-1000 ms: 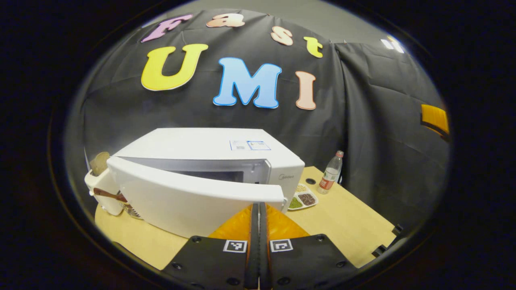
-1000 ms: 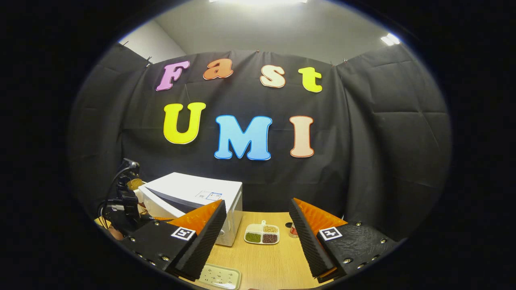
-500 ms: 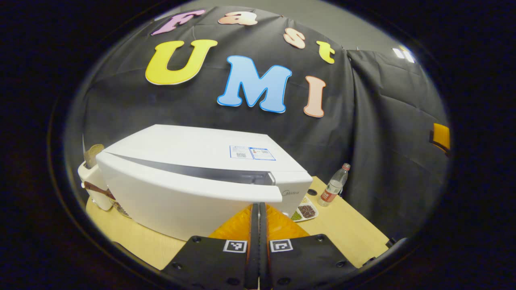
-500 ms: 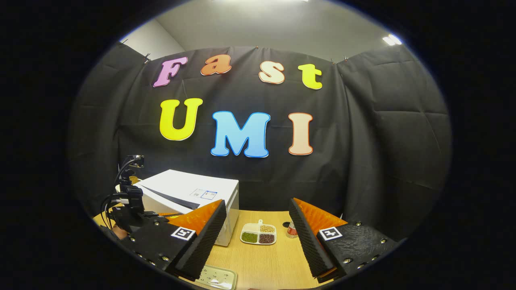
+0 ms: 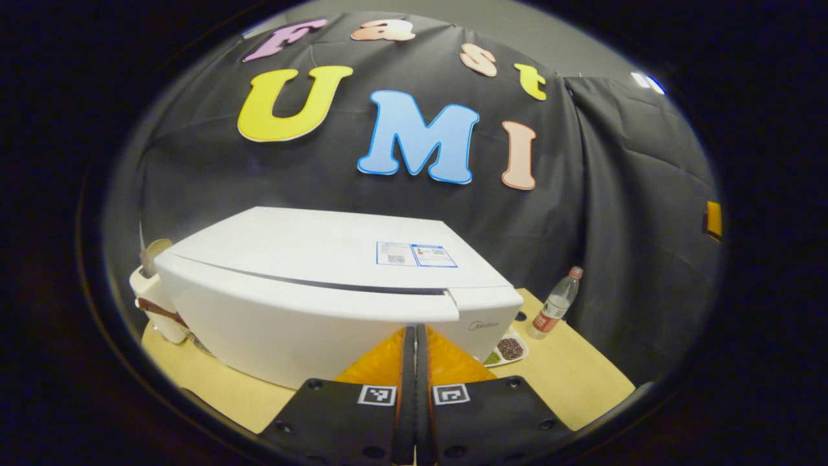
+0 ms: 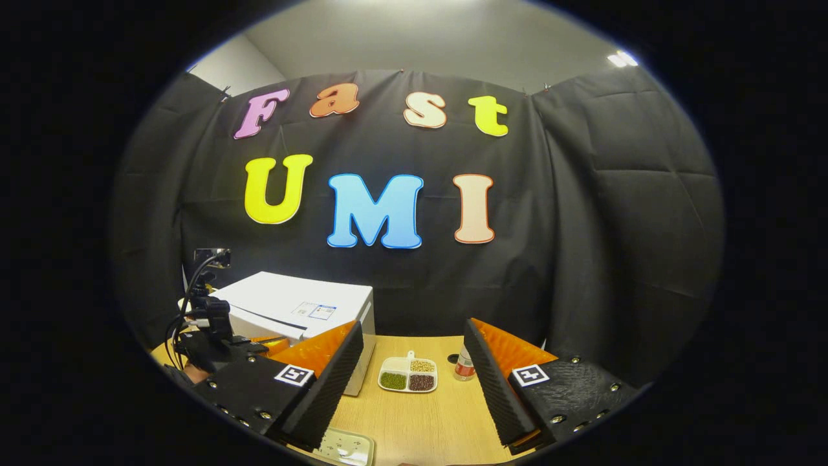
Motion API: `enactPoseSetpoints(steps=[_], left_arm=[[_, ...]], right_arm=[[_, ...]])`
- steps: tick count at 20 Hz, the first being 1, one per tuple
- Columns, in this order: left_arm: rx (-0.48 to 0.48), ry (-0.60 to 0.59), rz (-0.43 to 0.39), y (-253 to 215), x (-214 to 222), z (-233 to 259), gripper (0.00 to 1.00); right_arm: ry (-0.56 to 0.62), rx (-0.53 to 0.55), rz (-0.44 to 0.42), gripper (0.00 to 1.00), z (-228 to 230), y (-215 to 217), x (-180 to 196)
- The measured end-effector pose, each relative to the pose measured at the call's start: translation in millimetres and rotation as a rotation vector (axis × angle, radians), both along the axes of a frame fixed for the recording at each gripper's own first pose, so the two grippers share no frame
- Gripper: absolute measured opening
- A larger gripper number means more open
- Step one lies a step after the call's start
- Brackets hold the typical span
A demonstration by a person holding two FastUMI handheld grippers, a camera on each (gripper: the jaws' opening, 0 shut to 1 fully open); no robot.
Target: Open the microwave oven with the left hand, put the food in, and close the microwave oven.
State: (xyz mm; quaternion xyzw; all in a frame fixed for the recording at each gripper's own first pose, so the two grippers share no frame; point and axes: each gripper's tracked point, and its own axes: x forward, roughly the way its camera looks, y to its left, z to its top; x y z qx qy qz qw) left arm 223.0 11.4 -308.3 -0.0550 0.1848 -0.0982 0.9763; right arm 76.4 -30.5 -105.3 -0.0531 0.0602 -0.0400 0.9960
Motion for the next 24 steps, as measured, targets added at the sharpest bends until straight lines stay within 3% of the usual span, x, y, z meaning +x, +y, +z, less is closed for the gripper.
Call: enactPoseSetpoints(steps=[12,18,21,24], left_arm=[[0.000,0.024,0.053,10.0,10.9,-0.5,0.07],[-0.115,-0.097,0.071,32.4,-23.1,83.5,0.10],[-0.088,-0.180,0.148,67.1,-49.9,122.3,0.97],[-0.027,-0.269,0.179,89.5,-88.1,179.4,0.92]], right_arm=[[-0.005,0.011,0.000,0.96,-2.2,-18.3,13.2],[-0.067,0.019,-0.009,0.96,27.1,-8.6,10.9],[-0.095,0.024,-0.002,0.98,38.9,-0.3,4.8],[-0.131,0.055,0.015,0.96,58.2,14.2,1.2]])
